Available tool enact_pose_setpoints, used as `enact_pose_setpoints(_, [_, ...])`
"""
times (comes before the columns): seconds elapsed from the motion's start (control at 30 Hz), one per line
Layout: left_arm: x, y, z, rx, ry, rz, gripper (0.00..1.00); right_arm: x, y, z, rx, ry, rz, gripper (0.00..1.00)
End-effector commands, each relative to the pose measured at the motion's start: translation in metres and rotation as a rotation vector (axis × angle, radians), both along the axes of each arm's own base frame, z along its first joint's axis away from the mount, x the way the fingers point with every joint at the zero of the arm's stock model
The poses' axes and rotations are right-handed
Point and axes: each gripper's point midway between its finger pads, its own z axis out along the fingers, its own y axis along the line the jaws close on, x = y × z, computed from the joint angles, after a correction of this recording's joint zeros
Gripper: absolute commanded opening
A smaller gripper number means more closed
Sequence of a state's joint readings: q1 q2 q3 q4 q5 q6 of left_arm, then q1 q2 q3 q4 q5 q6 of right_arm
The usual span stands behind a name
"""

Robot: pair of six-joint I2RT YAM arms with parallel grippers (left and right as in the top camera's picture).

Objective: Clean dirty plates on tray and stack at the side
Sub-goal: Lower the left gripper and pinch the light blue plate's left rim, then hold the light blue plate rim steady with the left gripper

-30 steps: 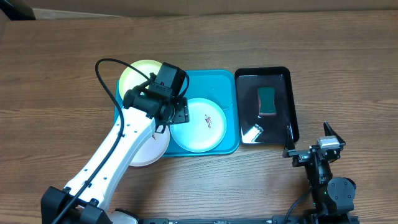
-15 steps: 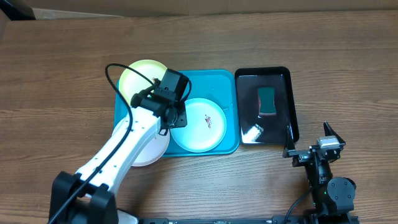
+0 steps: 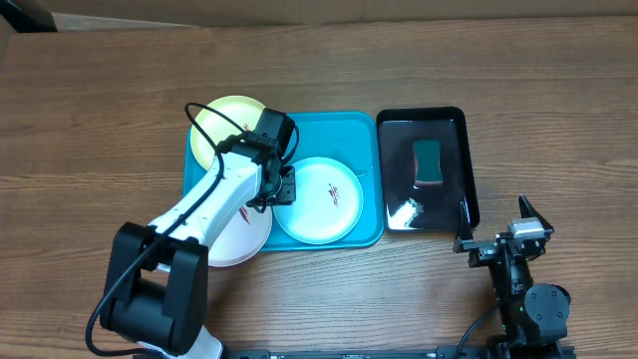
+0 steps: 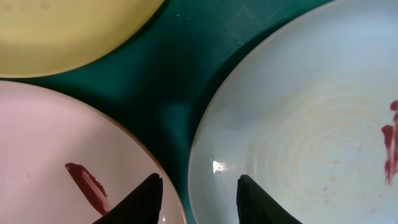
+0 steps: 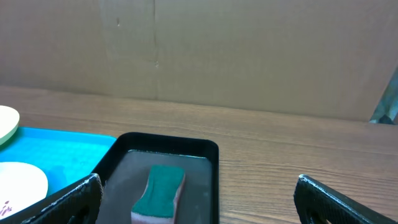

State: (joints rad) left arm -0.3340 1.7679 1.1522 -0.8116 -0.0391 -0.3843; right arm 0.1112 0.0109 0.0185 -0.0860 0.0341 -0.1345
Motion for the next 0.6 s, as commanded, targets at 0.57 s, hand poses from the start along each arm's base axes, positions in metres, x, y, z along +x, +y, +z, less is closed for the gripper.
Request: enact_pose_setpoints(0.57, [0.009, -0.006, -0.028, -0.015, 0.034, -0.045, 0.21, 0.000, -0.003, -0.002, 0.005, -0.003, -0.016, 1.00])
